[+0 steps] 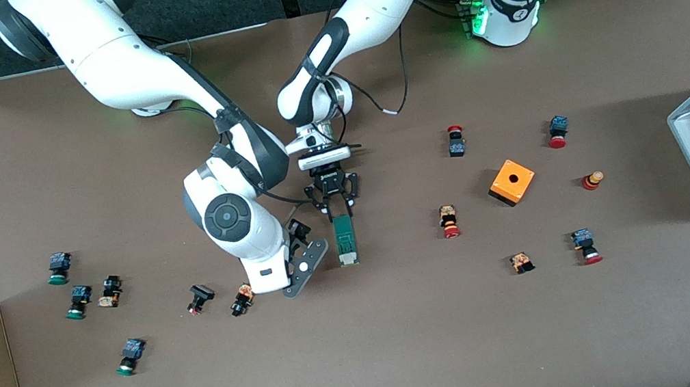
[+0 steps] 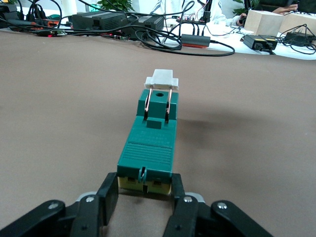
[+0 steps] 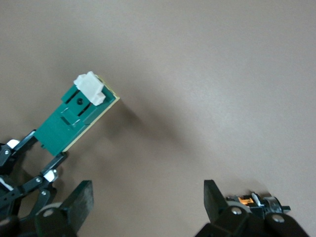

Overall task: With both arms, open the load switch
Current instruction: 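Move the right gripper toward the white handle while the left gripper holds, then grasp the white switch handle with the right gripper, then swing the white handle down toward the switch base with the right gripper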

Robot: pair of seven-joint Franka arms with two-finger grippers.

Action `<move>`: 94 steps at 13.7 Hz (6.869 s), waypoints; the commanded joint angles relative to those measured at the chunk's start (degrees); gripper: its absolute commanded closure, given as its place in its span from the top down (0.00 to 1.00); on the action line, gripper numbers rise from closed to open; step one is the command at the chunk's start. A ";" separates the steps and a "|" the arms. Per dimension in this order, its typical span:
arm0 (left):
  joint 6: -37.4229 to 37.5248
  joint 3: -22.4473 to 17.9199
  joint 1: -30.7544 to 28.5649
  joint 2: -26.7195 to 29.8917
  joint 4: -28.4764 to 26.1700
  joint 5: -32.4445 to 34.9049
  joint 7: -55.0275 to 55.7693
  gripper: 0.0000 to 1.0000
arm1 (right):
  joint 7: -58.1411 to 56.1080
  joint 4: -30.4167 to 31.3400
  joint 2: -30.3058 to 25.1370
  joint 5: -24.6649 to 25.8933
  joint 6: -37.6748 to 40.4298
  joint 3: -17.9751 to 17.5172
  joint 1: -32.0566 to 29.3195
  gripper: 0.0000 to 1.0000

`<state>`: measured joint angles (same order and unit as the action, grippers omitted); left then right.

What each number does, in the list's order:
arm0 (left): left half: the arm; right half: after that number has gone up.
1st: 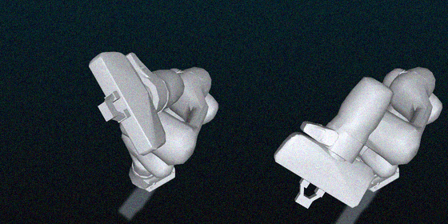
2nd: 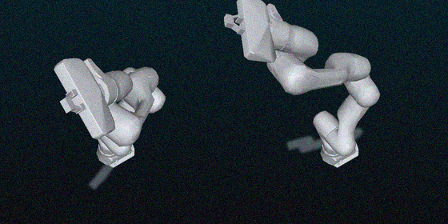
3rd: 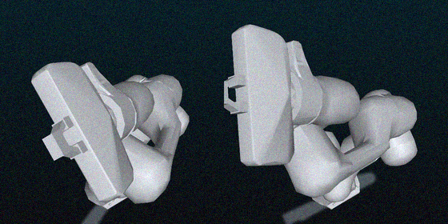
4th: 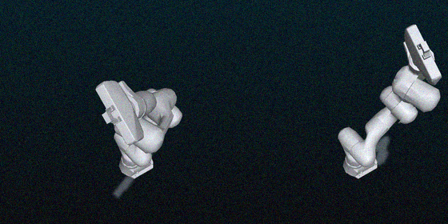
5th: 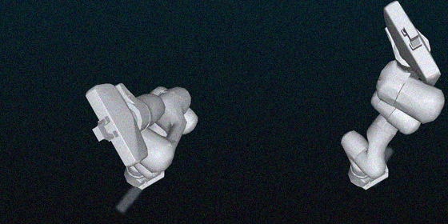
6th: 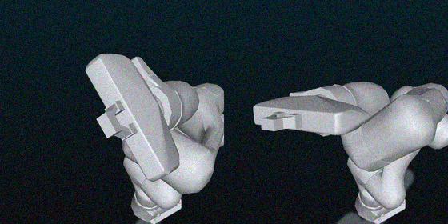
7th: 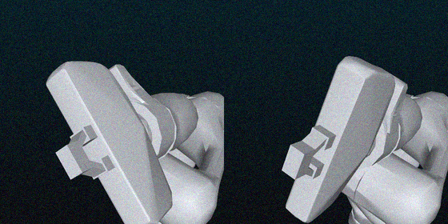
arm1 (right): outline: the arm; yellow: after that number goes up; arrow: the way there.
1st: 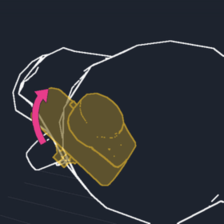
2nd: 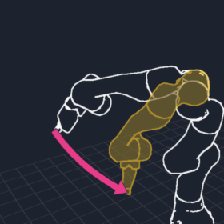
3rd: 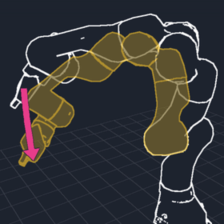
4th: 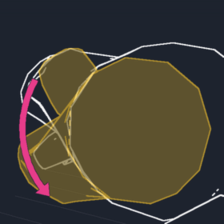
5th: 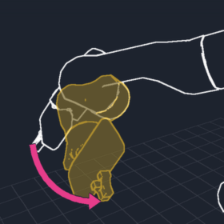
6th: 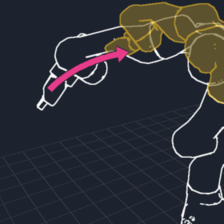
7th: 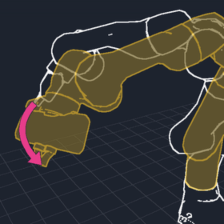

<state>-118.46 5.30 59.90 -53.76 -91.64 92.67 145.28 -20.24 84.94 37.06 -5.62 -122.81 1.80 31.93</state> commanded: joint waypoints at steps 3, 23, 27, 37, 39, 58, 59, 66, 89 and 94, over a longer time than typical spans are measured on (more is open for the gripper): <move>0.42 -0.47 0.57 -1.09 0.24 0.14 1.23 0.48 | -4.36 -1.79 1.61 0.00 -3.05 0.57 3.31 1.00; 0.42 -0.47 0.66 -1.09 0.06 0.14 1.23 0.47 | -21.68 -9.35 12.15 0.17 -12.72 1.27 5.42 1.00; 0.51 -0.47 0.66 -1.09 0.06 0.14 1.23 0.46 | -21.25 -9.79 13.21 0.09 -12.81 2.85 8.14 1.00; 0.51 -0.47 0.66 -1.09 0.06 0.14 1.23 0.46 | -19.93 -9.79 13.57 -0.18 -12.90 5.05 11.40 0.99; 0.51 -0.47 0.66 -1.09 0.06 0.14 1.23 0.46 | -18.70 -9.79 13.83 -0.18 -12.99 5.84 12.63 0.99; 0.51 -0.47 0.57 -1.09 0.06 0.06 1.23 0.46 | -17.73 -9.61 15.23 -0.18 -15.27 6.28 14.21 0.84; 0.51 -0.47 0.66 -1.09 0.06 0.14 1.23 0.46 | -17.73 -9.44 15.23 -0.18 -15.36 6.28 14.21 0.82; 0.51 -0.47 0.66 -1.09 0.06 0.06 1.14 0.46 | -17.64 -9.17 14.71 0.00 -15.18 6.28 14.13 0.71; 0.51 -0.47 0.66 -1.09 0.06 0.06 1.14 0.46 | -18.34 -7.95 12.60 0.52 -13.25 6.28 13.25 0.61; 0.51 -0.47 0.66 -1.00 0.06 0.06 1.14 0.46 | -18.43 -7.86 11.37 0.52 -11.06 6.28 13.16 0.61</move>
<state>-118.38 5.28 59.95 -53.77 -91.64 92.69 145.28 -38.52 77.25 49.52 -5.58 -135.81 7.90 45.69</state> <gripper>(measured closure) 0.529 0.388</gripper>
